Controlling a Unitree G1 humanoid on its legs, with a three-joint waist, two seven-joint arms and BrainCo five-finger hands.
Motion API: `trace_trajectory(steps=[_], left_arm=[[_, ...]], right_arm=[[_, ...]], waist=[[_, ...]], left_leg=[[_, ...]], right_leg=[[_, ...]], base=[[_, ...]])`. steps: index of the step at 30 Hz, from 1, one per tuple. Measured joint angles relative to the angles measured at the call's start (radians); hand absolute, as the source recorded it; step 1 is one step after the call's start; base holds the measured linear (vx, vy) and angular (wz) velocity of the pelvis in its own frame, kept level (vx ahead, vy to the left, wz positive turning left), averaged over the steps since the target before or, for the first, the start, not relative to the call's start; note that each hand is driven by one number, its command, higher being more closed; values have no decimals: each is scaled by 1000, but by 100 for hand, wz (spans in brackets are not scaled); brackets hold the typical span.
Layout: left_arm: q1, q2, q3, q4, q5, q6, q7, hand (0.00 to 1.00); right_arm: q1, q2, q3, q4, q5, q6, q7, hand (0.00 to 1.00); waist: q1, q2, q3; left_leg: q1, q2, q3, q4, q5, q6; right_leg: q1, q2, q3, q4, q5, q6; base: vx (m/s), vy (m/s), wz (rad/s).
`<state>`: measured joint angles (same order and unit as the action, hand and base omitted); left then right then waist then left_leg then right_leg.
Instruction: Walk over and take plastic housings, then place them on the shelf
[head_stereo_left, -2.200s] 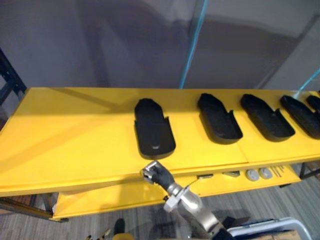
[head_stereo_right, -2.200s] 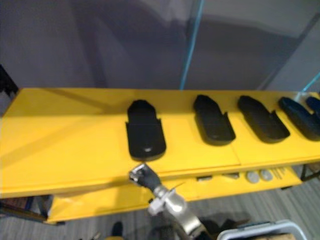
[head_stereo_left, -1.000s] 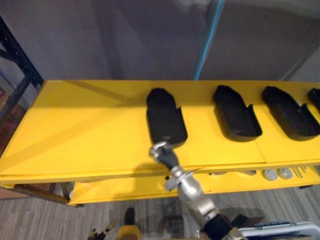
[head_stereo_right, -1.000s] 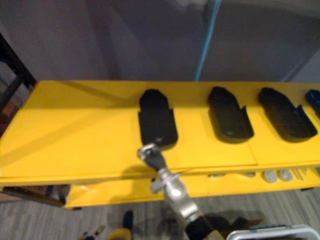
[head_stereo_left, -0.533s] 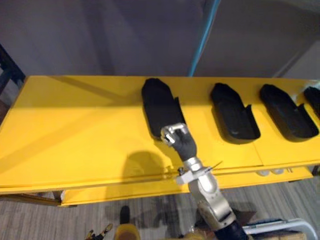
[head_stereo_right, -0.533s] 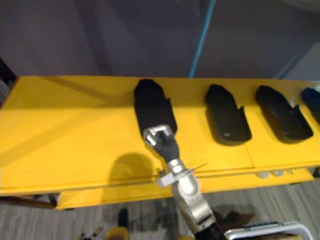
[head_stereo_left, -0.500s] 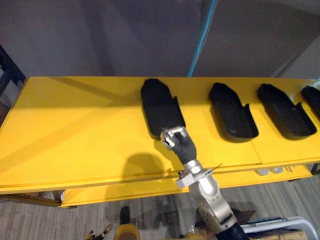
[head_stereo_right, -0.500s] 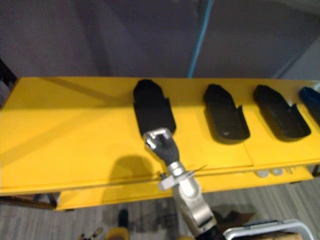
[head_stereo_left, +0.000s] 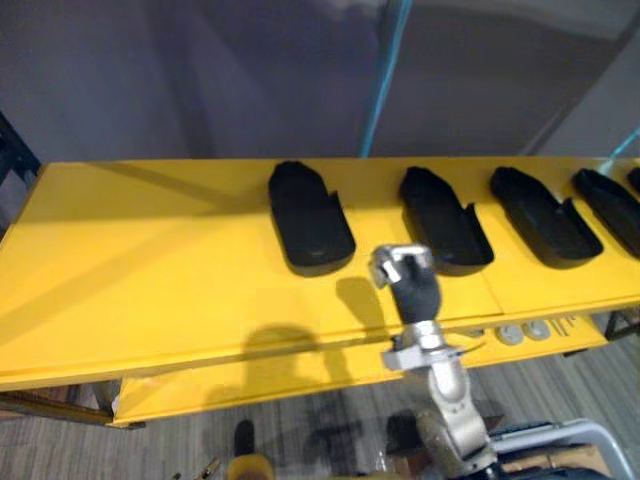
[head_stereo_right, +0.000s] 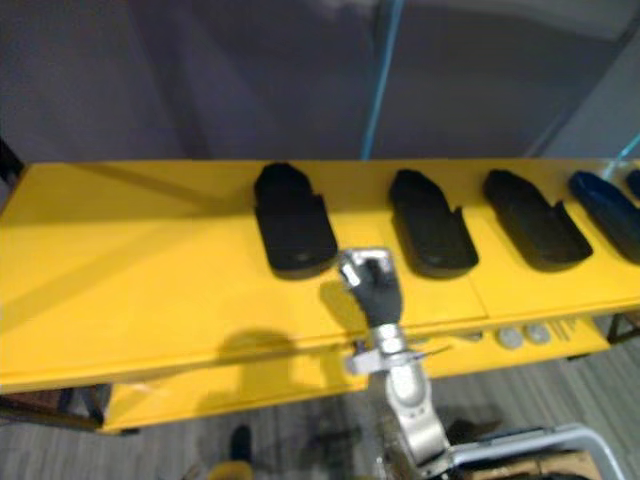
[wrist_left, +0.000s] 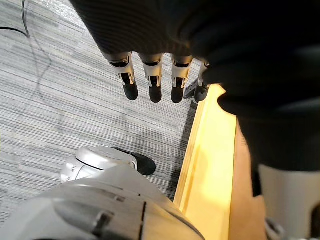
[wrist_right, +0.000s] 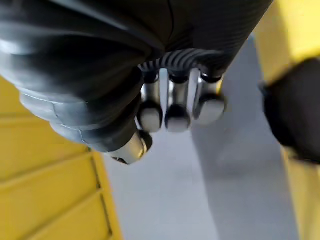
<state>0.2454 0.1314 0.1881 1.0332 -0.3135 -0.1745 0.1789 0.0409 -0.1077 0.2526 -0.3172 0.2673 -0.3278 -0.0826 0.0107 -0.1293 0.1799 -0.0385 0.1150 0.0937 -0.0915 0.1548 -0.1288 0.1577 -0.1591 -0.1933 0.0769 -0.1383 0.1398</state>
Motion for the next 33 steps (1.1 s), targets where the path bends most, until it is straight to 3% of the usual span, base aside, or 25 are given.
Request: trace_trajectory(steps=[3, 6, 10, 11, 13, 14, 17, 19, 26, 33], left_arm=[[1, -2, -12, -4, 1, -1, -3, 0], [6, -2, -14, -4, 8, 2, -7, 0], [8, 3, -14, -10, 9, 13, -8, 0], [7, 5, -13, -14, 10, 22, -8, 0], [8, 14, -7, -11, 15, 41, -10, 0], [13, 13, -5, -12, 16, 45, -11, 0], [14, 24, -1, -17, 20, 53, -20, 0], [13, 24, 6, -18, 30, 58, -28, 0], [8, 20, 5, -31, 49, 83, -34, 0], [-11, 20, 5, -31, 57, 99, -34, 0]], right_arm=[[-14, -58, -132, 0, -139, 25, -29, 0], [-40, -202, -255, 0, -315, 49, -31, 0], [-111, -333, -277, -3, -403, 102, 15, 0], [-131, -361, -270, -2, -409, 120, 51, 0], [-137, -376, -272, 2, -436, 140, 109, 0], [-138, -386, -269, 1, -439, 141, 126, 0], [-178, -431, -212, 6, -468, 140, 249, 0], [-226, -448, -178, 10, -484, 137, 291, 0], [-343, -514, -79, 84, -523, 133, 372, 0], [-408, -514, -9, 158, -561, 136, 391, 0]], waist=[[-3, 0, -7], [-4, 10, -11], [-19, 14, -23], [-21, 3, -29], [-20, -21, -58], [-20, -10, -64], [-22, -26, -63], [-21, -32, -65], [-15, -29, -65], [7, -29, -65]], left_leg=[[3, 8, -1, 0, 1, 0], [1, 33, -2, 0, -3, 3], [-18, 58, -3, -1, -12, -6], [-21, 63, 1, -1, -24, -21], [-39, 28, 21, 65, -15, 22], [-37, 27, 36, 41, -26, 23], [-17, 9, 27, -2, 1, 20], [-15, 5, 25, -2, 5, 18], [-15, 8, 6, -2, 12, 19], [-16, 15, 0, -2, 14, 18]], right_leg=[[-1, 8, 8, 5, 9, -12], [-10, 34, 28, 5, 30, -33], [-23, 60, 31, -19, 40, -44], [-23, 57, 28, -37, 40, -45], [-48, 35, 32, -51, 37, -43], [-49, 40, 27, -51, 34, -39], [-49, 29, 23, -25, 32, -30], [-49, 24, 20, -17, 38, -22], [-38, 31, 4, -15, 33, -32], [-35, 39, 0, -16, 33, -34]], base=[[7, -3, 0], [-61, -8, -10], [-110, -30, -10], [-68, -36, -5], [-16, 15, -8], [28, 62, 19], [1, 54, 14], [3, 8, 3], [-20, -2, 6], [-3, -2, 1]])
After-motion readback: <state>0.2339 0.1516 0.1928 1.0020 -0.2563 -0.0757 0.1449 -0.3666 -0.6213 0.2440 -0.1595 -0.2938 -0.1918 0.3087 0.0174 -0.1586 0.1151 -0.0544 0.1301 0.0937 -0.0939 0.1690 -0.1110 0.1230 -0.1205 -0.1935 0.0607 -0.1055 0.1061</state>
